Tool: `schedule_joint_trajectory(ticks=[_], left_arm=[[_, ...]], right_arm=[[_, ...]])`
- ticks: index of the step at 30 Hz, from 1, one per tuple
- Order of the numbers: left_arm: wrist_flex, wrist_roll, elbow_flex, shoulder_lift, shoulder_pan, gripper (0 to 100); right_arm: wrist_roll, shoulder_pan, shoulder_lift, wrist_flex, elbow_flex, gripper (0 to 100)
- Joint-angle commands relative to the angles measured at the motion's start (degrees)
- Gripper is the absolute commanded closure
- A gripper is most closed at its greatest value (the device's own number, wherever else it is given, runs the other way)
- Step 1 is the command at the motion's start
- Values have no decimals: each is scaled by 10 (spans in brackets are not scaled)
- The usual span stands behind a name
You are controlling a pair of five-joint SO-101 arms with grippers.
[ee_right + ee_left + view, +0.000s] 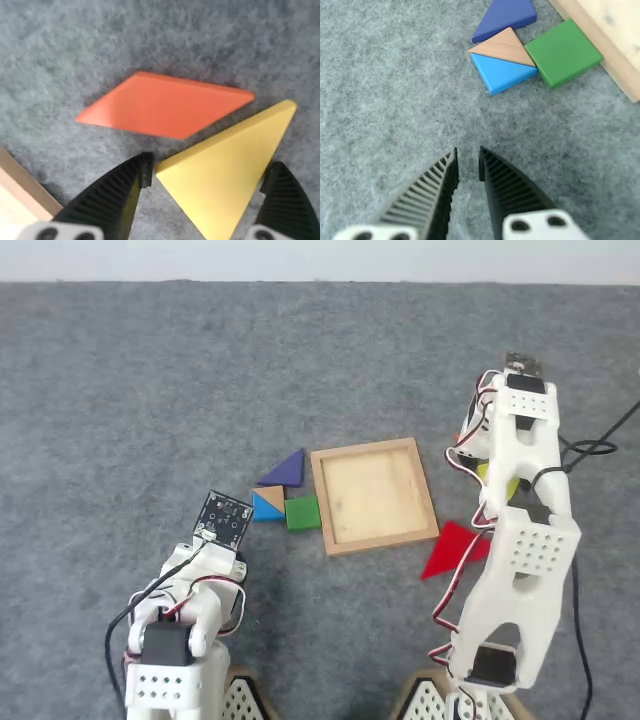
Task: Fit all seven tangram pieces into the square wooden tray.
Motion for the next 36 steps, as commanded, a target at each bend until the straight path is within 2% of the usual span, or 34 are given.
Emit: schedule_joint_trajectory(ticks=[1, 5, 11, 19, 28, 36], left_arm=[[4, 3, -6, -13, 3, 935], [4, 3, -6, -13, 4, 935], [4, 3, -6, -13, 4, 935], [4, 3, -6, -13, 4, 935], [4, 3, -6, -13, 3, 935], [4, 3, -6, -13, 3, 935]], right_arm=[[-5, -4, 5, 10, -21, 648], [-5, -1, 6, 12, -21, 656], [-3, -1, 4, 8, -21, 772], [-1, 8, 1, 9, -21, 772], [60, 33, 2, 7, -22, 771], [60, 34, 0, 13, -22, 775]])
